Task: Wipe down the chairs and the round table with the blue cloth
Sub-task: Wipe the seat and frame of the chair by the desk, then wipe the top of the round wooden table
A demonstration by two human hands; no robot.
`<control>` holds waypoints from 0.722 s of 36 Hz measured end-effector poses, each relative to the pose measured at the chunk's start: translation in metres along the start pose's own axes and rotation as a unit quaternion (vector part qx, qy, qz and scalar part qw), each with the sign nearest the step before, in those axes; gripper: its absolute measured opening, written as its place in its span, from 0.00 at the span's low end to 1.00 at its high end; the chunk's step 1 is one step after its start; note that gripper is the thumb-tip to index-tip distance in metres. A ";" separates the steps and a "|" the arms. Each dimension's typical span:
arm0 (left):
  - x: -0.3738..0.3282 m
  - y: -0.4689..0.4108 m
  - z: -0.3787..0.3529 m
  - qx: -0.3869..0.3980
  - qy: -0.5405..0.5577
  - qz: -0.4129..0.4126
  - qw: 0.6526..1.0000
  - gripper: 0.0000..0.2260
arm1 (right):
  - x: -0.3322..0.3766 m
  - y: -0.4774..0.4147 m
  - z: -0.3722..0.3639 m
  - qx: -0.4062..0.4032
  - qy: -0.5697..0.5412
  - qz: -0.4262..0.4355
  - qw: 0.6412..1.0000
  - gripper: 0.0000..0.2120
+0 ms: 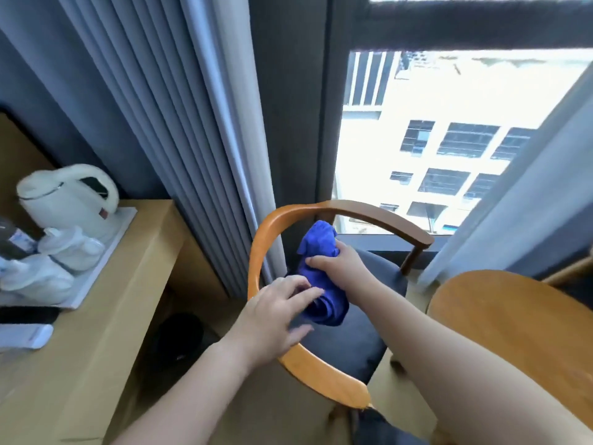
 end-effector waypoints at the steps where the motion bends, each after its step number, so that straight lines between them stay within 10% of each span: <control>1: -0.011 -0.002 0.000 -0.002 -0.008 -0.033 0.999 0.28 | 0.002 0.010 0.006 -0.014 -0.008 0.000 1.000 0.07; 15: -0.115 -0.059 -0.014 -0.060 0.001 -0.237 0.970 0.12 | 0.007 0.111 0.104 -0.056 -0.097 0.003 0.994 0.07; 23: -0.206 -0.096 -0.053 -0.011 0.035 -0.298 0.954 0.09 | -0.062 0.155 0.197 -0.103 -0.224 -0.118 0.962 0.47; 26: -0.247 -0.109 -0.082 0.010 0.030 -0.293 0.956 0.10 | -0.089 0.187 0.242 -0.115 -0.250 -0.126 0.953 0.45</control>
Point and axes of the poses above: each hand's wrist, its own y-axis away from the middle knuckle, its own z-axis out of the back of the hand, x = y × z, the point moved 3 cm from there along -y, towards the middle knuckle, and after that the axes turned 3 degrees about -z, right-handed, at the moved point
